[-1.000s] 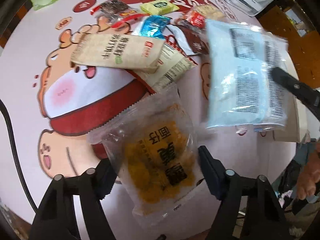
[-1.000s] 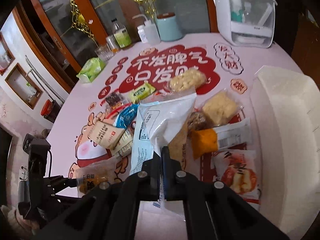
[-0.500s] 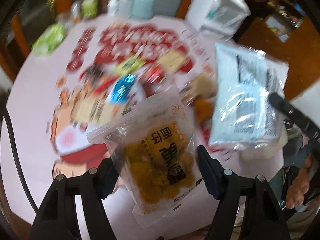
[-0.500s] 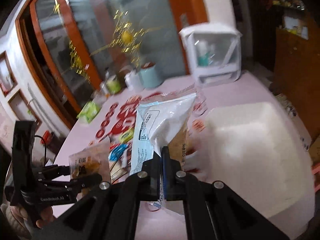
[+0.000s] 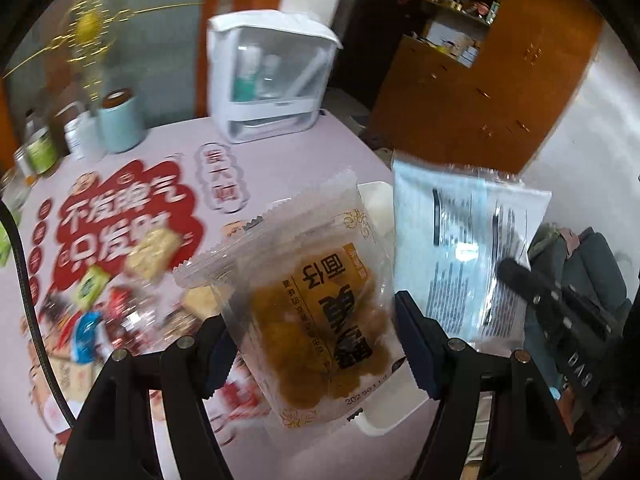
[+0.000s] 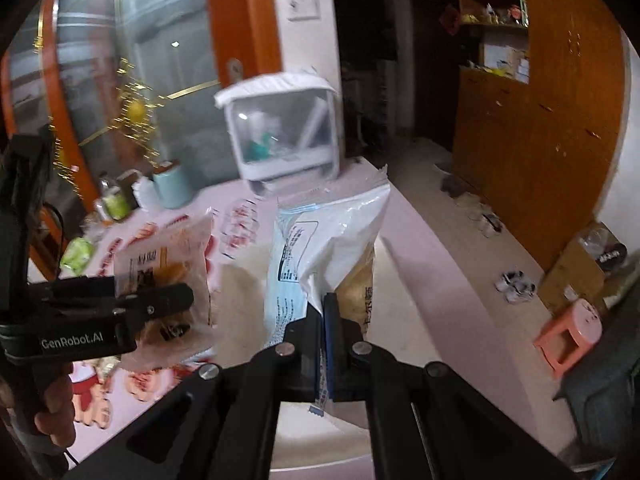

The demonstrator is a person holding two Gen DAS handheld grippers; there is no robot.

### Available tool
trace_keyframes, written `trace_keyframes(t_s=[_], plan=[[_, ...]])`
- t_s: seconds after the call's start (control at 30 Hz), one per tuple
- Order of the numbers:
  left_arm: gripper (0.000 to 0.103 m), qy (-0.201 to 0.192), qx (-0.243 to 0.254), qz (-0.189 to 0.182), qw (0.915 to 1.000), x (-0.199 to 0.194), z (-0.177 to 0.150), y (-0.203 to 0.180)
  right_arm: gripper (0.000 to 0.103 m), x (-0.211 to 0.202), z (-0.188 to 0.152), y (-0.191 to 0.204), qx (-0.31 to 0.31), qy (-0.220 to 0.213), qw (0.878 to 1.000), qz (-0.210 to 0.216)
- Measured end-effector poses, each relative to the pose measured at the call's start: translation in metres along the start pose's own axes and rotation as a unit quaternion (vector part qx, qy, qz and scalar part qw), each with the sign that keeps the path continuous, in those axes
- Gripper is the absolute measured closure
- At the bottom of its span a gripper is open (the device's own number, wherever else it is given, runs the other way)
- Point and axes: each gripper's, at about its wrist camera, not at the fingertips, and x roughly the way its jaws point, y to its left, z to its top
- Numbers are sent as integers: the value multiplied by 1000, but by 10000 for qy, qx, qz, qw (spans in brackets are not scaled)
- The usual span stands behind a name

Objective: Organize snacks
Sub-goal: 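Carry both bags over the white tray and open both tools to drop them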

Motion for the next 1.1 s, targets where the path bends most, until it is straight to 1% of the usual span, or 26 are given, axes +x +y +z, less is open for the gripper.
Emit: trace_keyframes(t_s=[0.13,0.27,0.33,0.37,0.43,0.47,0.5,0.57,0.63,0.67,0.73,0.8,0.97,1.1], plan=[[32,158,227,63,9996,38,9,-37,101,22,-7,-16,2,263,9996,-78],[31,374,416,307,9980,74,11,-63,99,35,-17,-23,-119,472,9988,-112],[28,434,521,489,9965,90,8,-70,97,41,-20,-26,-157,627,9979,-95],[23,484,576,570,9955,95,6,-72,94,41,-22,-27,-154,625,9979,-115],[20,596,631,676,9939,106,5,-74,74,40,-25,-28,-195,566,9981,-156],[20,619,648,683,9936,108,4,-75,60,39,-25,-28,-193,531,9983,-169],[17,678,654,626,9936,110,4,-76,52,35,-25,-29,-186,449,9986,-200],[12,754,604,580,9936,112,4,-74,47,29,-23,-28,-236,288,9991,-213],[10,721,564,663,9936,107,4,-71,46,23,-22,-26,-281,229,9991,-202],[5,693,552,699,9936,105,5,-68,46,22,-20,-26,-291,226,9991,-194],[1,589,487,782,9940,97,5,-63,46,18,-19,-24,-298,223,9992,-148],[1,462,401,783,9951,85,4,-57,46,12,-19,-21,-294,238,9992,-89],[1,148,260,974,9948,50,1,-46,46,-5,-19,-14,-262,211,9994,128],[1,-2,65,1006,9949,23,-3,-34,46,-19,-18,-8,-228,129,9993,272]])
